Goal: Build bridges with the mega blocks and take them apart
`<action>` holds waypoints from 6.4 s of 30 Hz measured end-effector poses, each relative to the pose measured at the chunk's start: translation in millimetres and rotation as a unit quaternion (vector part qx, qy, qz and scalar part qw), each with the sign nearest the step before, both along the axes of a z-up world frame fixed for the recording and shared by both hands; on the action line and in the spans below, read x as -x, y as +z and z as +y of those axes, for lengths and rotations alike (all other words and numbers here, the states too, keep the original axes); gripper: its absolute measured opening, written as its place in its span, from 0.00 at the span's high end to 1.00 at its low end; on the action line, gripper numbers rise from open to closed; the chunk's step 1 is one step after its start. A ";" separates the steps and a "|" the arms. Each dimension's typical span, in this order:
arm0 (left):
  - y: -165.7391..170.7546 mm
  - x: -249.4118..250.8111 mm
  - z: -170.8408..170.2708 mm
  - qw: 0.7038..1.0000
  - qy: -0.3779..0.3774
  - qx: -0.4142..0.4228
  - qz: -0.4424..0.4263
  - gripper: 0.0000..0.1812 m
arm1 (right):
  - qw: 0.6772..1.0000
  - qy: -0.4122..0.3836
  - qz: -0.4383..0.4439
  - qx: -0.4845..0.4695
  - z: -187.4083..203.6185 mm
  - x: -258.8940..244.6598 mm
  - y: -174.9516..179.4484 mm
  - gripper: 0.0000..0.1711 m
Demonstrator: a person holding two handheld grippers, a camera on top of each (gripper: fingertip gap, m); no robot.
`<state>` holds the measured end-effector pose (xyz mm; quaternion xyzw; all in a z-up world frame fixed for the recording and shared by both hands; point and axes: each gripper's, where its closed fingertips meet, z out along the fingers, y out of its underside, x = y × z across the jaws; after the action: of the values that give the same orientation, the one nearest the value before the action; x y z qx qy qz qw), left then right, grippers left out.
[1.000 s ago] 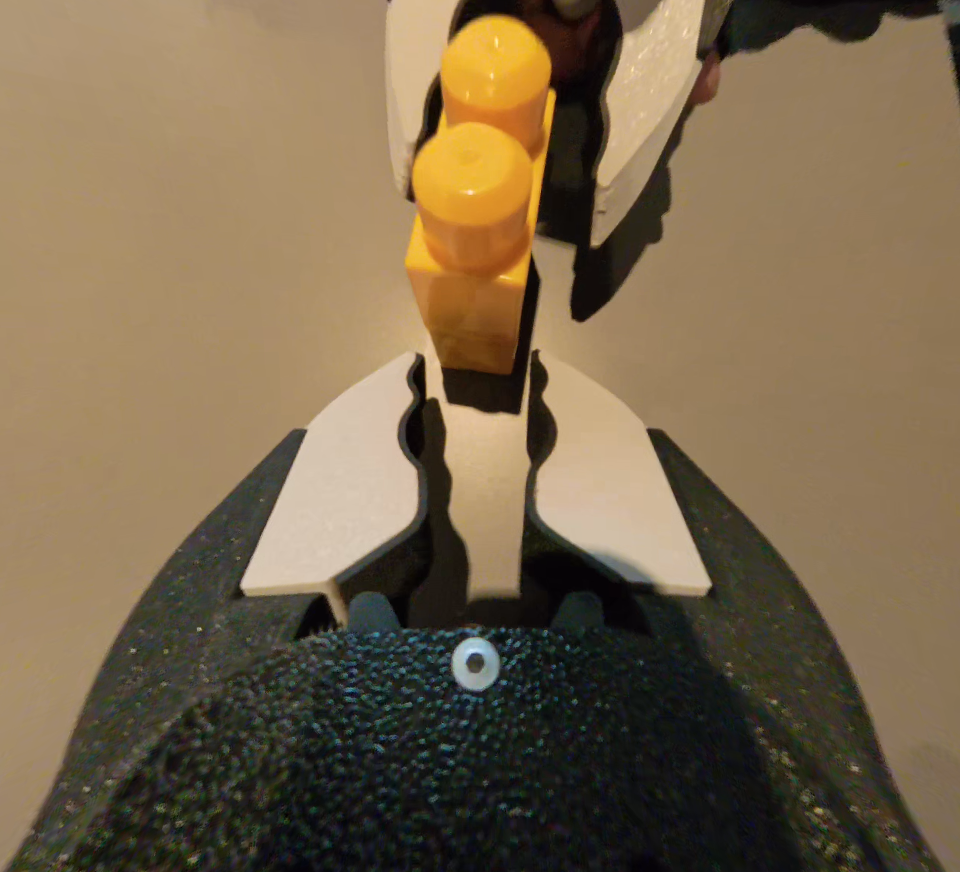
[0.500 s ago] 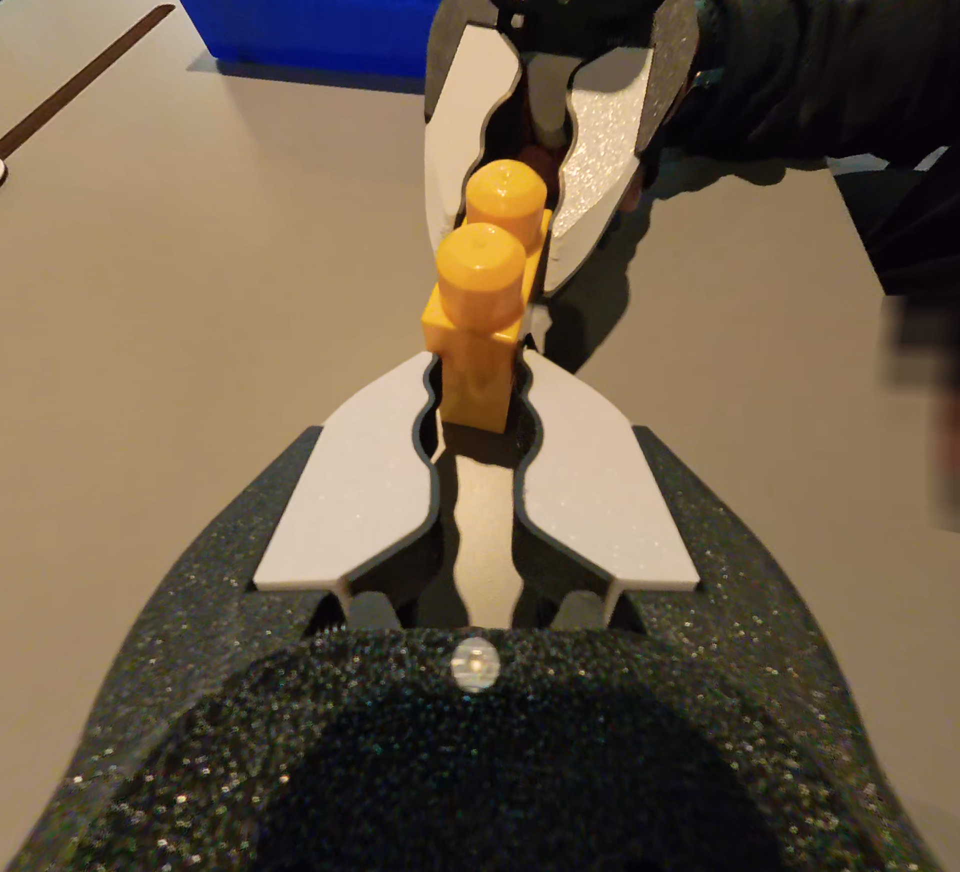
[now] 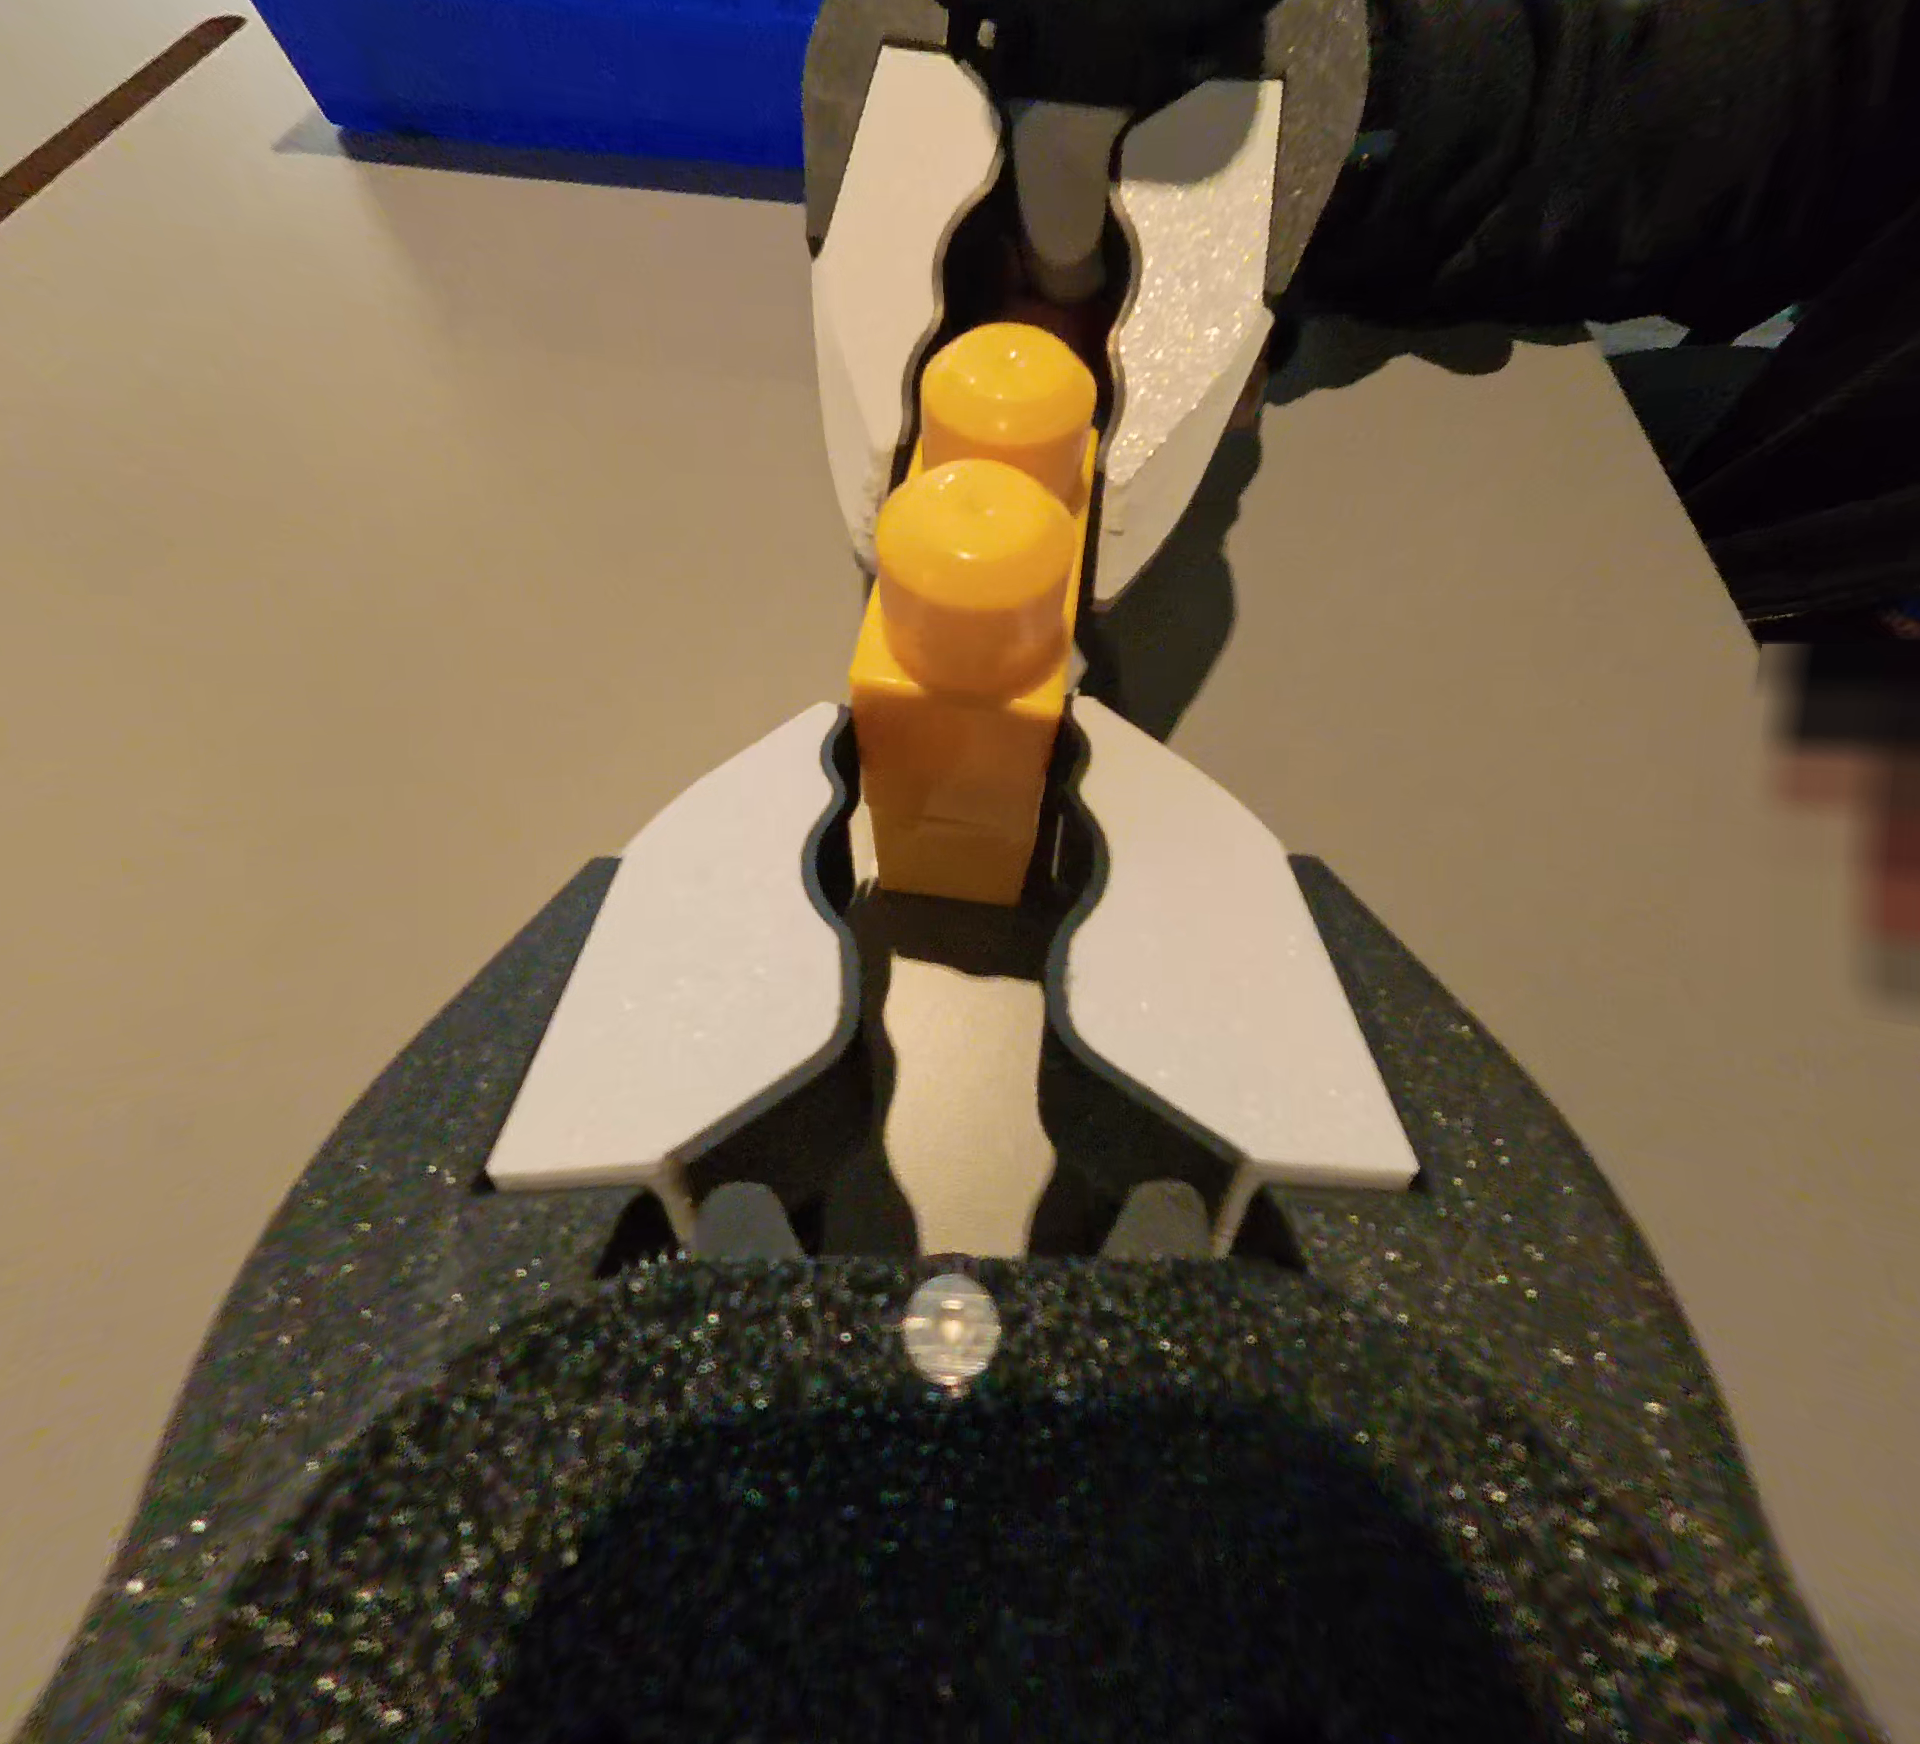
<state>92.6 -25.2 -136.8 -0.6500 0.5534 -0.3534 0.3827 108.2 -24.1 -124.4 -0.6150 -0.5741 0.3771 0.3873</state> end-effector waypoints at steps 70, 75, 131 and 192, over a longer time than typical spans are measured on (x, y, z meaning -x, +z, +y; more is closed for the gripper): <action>15.4 6.8 15.5 0.997 0.063 0.022 -0.050 0.73 | 0.835 -0.548 -0.042 -0.001 164.0 -332.4 36.1 0.66; 18.6 9.0 19.0 0.996 0.073 0.016 -0.056 0.73 | 0.824 -0.553 0.055 -0.110 146.3 -325.5 103.6 0.67; -39.9 84.5 109.6 0.846 0.507 0.001 0.167 0.59 | 0.923 -0.102 0.295 -0.224 -55.1 113.1 150.0 0.64; -37.4 100.5 109.6 0.795 0.566 -0.010 0.216 0.49 | 0.912 -0.109 0.091 -0.385 -55.1 152.1 98.7 0.58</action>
<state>-7.9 84.4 -174.2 -0.9030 0.1584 0.0814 0.3910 -43.9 -79.2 -25.7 -0.4400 -0.5664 0.1358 0.6835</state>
